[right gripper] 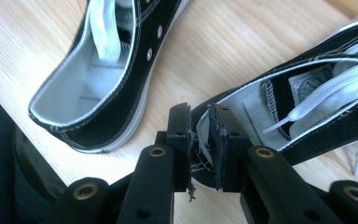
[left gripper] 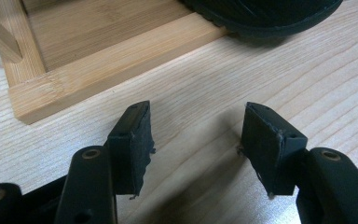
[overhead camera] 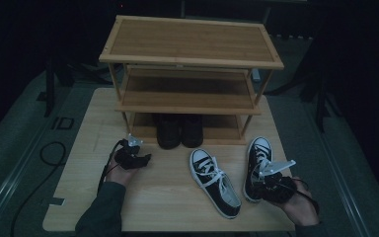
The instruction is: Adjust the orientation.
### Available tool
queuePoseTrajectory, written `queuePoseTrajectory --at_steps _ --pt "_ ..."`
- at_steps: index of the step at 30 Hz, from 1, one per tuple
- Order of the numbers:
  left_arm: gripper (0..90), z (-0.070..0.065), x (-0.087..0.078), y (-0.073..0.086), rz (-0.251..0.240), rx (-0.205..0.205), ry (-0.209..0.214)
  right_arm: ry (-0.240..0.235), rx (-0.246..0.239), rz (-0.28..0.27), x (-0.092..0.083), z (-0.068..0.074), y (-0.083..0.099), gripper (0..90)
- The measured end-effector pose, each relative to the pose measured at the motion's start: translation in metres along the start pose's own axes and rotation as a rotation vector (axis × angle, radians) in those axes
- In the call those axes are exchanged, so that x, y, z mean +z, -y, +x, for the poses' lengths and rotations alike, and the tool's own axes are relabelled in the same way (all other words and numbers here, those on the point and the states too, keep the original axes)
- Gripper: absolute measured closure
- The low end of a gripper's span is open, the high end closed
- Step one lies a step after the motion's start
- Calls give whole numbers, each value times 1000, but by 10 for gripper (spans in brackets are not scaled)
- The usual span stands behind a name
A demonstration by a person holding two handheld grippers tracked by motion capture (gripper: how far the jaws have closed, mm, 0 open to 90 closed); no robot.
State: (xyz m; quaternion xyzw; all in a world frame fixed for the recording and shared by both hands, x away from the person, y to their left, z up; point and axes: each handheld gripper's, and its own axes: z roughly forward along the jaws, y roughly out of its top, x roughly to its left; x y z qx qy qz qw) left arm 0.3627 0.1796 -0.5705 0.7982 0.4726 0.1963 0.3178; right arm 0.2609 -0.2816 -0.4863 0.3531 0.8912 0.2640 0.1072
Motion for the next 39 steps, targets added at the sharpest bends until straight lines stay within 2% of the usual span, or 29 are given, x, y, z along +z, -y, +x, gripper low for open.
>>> queuePoseTrajectory --at_steps 3,7,9,11,19,21,22,24,27,34,39 --pt "433 0 0 0 0 0 0 -4 32 -57 -9 -5 0 706" --pt "433 0 0 0 0 0 0 73 81 -74 -12 -15 0 656" --pt "433 0 0 0 0 0 0 91 108 -83 -11 -19 0 634" --pt "433 0 0 0 0 0 -1 122 124 -75 -9 -22 0 626" --pt "432 0 0 0 -1 0 0 185 207 -69 1 -33 -1 544" --pt "432 0 0 0 -1 1 0 212 225 -57 5 -36 -2 477" --pt "432 0 0 0 -1 1 0 229 249 -49 8 -38 -3 459" --pt "431 0 0 0 -2 1 1 249 267 -48 12 -40 -4 426" --pt "431 0 0 0 -2 1 1 260 284 -36 18 -42 -5 412" --pt "431 0 0 0 -2 1 1 269 326 -3 36 -51 -7 442" --pt "430 0 0 0 -2 2 1 283 360 -9 46 -56 -7 475"
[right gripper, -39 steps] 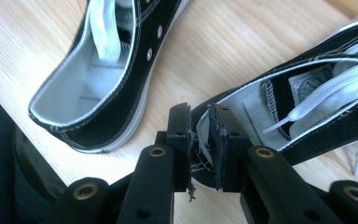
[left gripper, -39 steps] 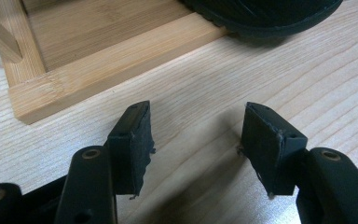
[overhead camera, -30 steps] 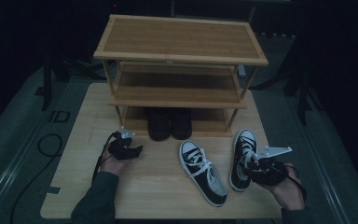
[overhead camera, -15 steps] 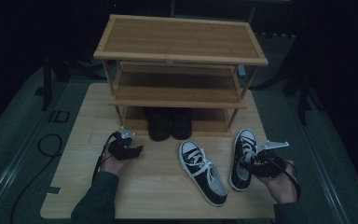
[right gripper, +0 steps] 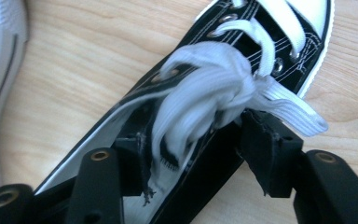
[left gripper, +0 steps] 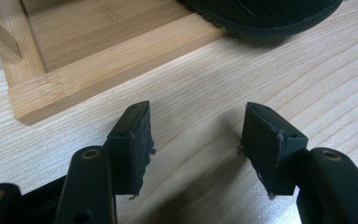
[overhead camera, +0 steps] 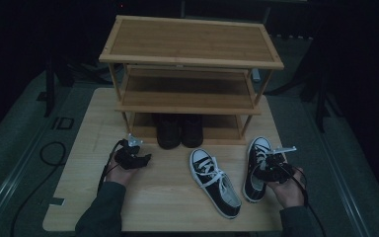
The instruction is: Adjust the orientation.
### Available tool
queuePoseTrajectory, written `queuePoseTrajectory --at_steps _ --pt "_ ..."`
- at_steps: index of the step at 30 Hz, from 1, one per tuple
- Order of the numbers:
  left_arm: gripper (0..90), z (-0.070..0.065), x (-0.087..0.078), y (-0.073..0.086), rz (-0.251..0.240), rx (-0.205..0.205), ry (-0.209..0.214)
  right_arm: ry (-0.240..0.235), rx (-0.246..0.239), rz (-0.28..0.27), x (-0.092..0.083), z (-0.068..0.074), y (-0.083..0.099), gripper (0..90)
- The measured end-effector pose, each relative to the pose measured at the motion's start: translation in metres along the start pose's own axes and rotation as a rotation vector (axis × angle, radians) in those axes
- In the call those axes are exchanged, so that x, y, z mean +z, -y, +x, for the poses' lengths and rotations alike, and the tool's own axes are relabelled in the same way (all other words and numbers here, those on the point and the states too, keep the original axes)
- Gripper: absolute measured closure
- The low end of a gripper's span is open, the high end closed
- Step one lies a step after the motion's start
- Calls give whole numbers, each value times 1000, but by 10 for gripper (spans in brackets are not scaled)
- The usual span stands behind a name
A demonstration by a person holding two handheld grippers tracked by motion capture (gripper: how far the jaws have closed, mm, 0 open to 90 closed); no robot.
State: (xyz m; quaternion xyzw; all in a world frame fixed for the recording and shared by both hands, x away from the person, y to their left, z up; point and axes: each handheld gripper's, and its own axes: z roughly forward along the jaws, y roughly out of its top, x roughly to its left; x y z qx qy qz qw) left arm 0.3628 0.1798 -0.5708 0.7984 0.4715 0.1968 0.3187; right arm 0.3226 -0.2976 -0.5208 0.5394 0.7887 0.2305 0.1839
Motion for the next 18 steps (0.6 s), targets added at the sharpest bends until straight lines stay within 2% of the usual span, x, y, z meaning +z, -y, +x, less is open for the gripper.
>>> queuePoseTrajectory --at_steps 3,6,12,18 --pt "430 0 0 0 0 0 0 21 28 -10 2 -2 -1 534" --pt "430 0 0 0 0 1 1 18 45 -7 3 -3 -2 568" --pt "430 0 0 0 0 1 1 42 33 3 2 -4 -2 728" --pt "426 0 0 0 -2 0 0 56 18 6 -5 -6 1 806"
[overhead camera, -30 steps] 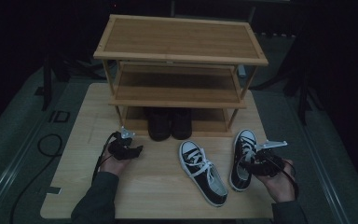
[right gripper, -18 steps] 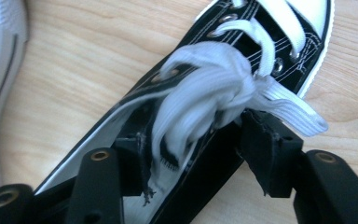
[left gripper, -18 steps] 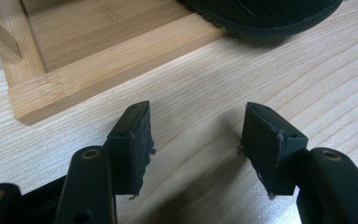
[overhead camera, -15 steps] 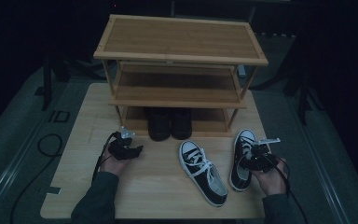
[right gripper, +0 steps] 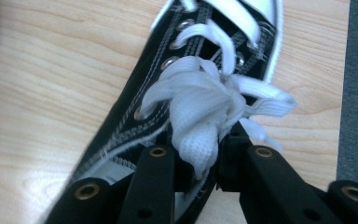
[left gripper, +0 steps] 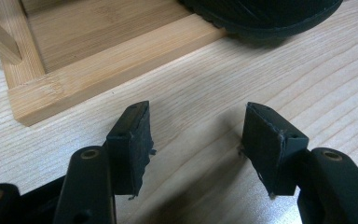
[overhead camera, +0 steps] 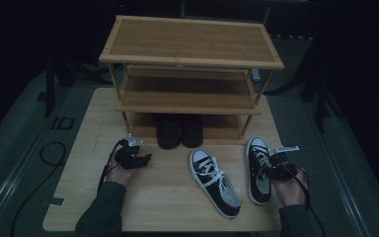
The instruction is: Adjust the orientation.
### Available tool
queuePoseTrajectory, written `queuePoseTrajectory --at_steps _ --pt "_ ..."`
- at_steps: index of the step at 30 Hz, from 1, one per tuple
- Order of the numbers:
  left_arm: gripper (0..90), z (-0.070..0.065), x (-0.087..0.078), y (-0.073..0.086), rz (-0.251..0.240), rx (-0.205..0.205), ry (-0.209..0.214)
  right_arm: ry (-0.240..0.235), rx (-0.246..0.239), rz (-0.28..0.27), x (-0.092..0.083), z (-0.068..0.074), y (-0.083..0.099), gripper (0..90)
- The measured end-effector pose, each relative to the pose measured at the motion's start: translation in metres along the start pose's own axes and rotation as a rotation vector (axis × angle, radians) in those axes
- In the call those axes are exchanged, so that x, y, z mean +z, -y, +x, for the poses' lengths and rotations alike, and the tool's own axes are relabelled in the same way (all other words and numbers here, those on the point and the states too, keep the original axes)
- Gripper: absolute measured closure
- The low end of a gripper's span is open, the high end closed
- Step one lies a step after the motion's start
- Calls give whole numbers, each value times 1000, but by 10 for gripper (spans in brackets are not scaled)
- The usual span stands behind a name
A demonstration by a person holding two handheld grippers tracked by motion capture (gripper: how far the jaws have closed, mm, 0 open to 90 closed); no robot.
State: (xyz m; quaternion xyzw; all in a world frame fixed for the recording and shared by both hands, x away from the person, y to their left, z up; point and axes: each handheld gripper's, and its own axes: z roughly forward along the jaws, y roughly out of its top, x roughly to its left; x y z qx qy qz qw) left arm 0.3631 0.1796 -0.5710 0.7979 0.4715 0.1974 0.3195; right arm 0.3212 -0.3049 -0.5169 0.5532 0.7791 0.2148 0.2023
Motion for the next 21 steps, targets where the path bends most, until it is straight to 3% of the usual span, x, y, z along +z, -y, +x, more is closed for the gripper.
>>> queuePoseTrajectory --at_steps 6,13,21 --pt "425 0 0 0 0 0 0 14 -21 -21 -7 -1 5 819" --pt "425 0 0 0 0 0 0 -19 -54 -56 -15 1 8 821" --pt "425 0 0 0 -1 0 0 -59 -103 -103 -15 12 -1 820"
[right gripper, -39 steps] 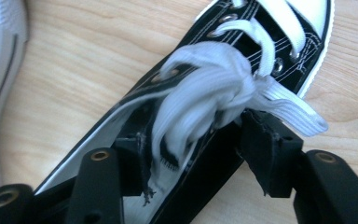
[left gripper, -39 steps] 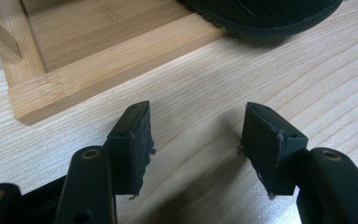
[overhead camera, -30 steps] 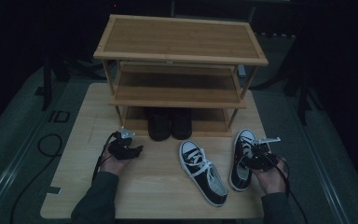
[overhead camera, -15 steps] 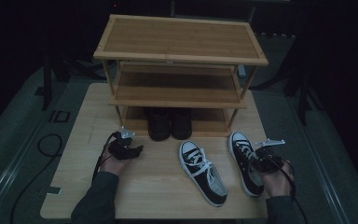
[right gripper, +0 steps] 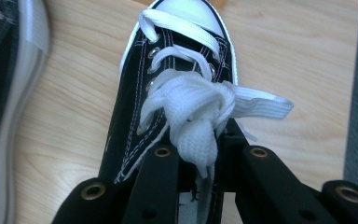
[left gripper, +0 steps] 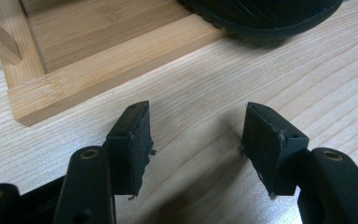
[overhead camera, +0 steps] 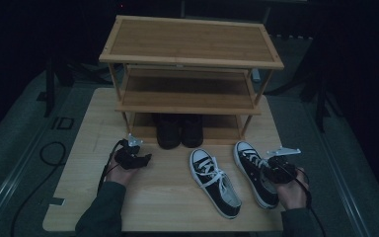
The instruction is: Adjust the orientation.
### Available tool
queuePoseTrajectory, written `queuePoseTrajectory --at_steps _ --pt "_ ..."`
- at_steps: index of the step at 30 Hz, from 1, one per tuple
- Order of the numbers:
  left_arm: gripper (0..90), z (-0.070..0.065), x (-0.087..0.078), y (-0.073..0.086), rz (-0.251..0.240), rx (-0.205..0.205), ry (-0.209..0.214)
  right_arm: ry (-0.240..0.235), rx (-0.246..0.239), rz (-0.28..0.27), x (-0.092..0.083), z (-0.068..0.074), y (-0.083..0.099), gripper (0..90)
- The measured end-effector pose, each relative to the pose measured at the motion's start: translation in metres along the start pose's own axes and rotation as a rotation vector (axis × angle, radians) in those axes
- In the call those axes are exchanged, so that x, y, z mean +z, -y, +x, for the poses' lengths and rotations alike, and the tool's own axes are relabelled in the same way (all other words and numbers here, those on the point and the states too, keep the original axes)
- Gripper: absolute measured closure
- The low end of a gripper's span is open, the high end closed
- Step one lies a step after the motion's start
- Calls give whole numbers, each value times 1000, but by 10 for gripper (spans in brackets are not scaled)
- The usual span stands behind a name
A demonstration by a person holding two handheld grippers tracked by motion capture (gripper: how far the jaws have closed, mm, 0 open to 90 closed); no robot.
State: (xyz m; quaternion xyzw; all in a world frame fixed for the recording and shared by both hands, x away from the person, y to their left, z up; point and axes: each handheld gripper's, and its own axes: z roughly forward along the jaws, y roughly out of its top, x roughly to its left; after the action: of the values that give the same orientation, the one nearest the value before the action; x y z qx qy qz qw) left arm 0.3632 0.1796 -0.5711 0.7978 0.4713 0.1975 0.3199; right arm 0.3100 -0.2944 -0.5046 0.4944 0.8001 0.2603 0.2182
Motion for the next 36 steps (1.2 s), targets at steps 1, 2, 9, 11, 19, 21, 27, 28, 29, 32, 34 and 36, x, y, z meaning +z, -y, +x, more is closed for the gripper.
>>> queuePoseTrajectory --at_steps 1,2,9,11,19,21,27,28,29,32,34,36 --pt "425 0 0 0 0 0 0 -4 -7 -4 0 2 -2 820" --pt "424 0 0 0 0 -1 0 -6 -14 -9 1 4 -4 820" --pt "424 0 0 0 -1 -1 1 -33 -86 -25 6 21 -18 820" --pt "425 0 0 0 -1 0 1 -40 -103 -30 8 25 -20 820" --pt "424 0 0 0 0 1 1 -53 -157 -33 20 41 -26 820" --pt "424 0 0 0 0 1 1 -55 -168 -35 22 44 -26 820" --pt "423 0 0 0 0 0 1 -85 -207 -41 26 50 -23 818" --pt "424 0 0 0 0 0 1 -88 -211 -40 26 51 -22 818" --pt "423 0 0 0 0 0 1 -90 -218 -40 26 51 -21 818" --pt "423 0 0 0 0 0 1 -94 -224 -41 27 50 -19 818" --pt "423 0 0 0 0 0 1 -99 -227 -38 26 50 -18 818" --pt "423 0 0 0 0 0 1 -104 -233 -37 25 49 -16 818"
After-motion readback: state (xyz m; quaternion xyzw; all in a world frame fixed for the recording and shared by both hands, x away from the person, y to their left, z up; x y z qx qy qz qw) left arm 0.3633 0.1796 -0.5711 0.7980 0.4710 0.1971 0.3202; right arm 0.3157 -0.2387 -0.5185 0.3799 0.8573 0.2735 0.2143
